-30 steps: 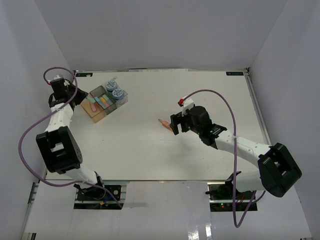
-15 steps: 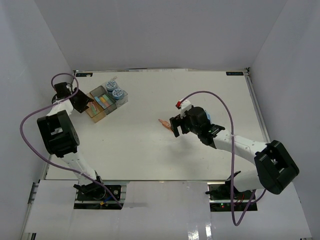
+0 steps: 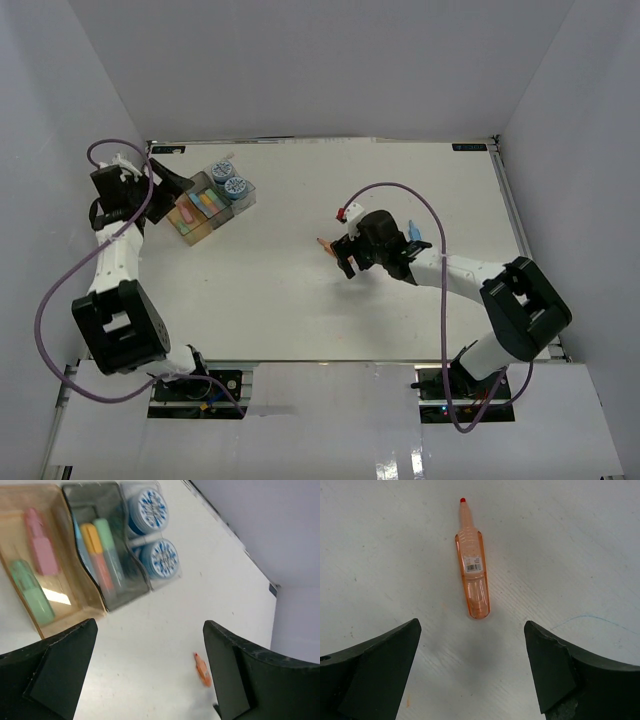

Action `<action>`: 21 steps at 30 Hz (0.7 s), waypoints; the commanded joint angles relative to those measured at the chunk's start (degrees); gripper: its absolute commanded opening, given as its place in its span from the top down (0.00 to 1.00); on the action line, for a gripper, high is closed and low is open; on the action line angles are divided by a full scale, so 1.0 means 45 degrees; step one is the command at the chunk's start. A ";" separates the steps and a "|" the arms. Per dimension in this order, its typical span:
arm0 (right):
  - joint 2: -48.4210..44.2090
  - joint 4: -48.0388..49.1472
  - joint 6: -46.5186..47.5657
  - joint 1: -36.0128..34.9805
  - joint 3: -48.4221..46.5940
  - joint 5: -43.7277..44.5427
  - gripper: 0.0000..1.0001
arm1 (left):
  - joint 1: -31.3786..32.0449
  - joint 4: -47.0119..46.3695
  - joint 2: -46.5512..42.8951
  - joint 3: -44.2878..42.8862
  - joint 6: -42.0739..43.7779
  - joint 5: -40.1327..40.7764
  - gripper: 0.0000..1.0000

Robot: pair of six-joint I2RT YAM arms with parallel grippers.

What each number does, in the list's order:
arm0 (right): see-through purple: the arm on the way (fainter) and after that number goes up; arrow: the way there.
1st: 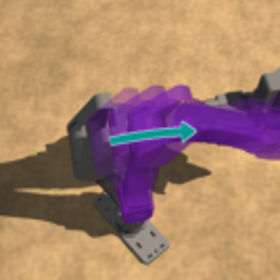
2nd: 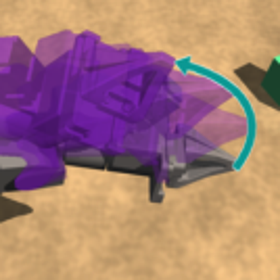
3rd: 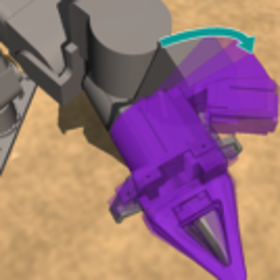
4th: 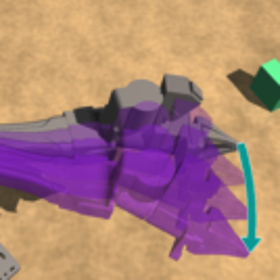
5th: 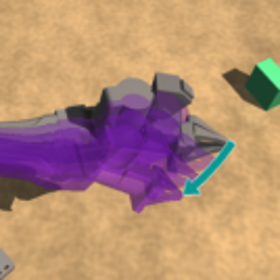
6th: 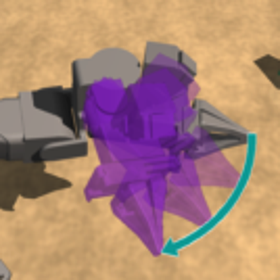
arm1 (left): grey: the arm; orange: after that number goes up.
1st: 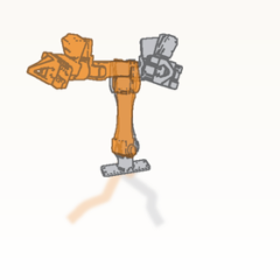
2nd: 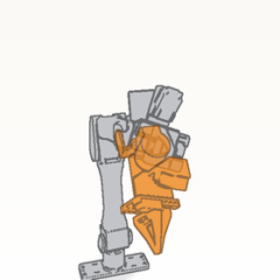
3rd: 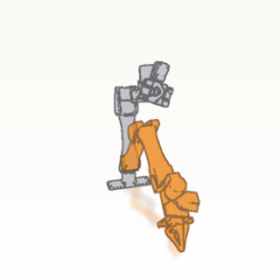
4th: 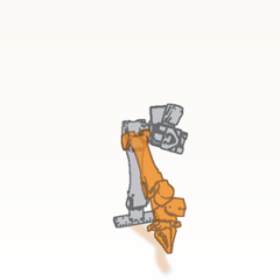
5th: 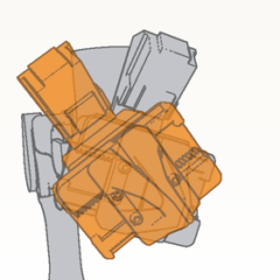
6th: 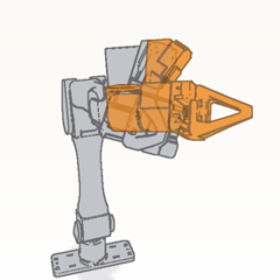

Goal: Sort the stationery into containers
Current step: Pick up the pen from the center of the board.

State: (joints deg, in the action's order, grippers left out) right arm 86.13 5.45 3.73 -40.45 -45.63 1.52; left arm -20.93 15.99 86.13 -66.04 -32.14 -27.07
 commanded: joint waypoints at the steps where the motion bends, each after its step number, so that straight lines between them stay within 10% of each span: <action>1: 0.0722 -0.0586 0.0460 0.0082 -0.0875 -0.0201 0.11 | 0.0139 -0.0738 -0.2065 0.1761 0.0091 -0.1464 0.02; 6: 0.1718 -0.0997 0.0753 0.0101 -0.1500 0.0248 0.21 | 0.0723 -0.2438 -0.3962 0.4417 0.0462 -0.1331 0.02; 21: 0.3516 -0.1876 0.1183 0.0082 -0.2498 0.0229 0.44 | 0.0842 -0.2225 -0.3964 0.4324 0.0502 -0.1777 0.02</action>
State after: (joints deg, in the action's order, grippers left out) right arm 100.77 -1.41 7.97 -40.40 -55.53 2.31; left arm -17.08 7.22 69.25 -46.22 -30.41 -33.50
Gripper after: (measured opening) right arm 0.575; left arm 0.978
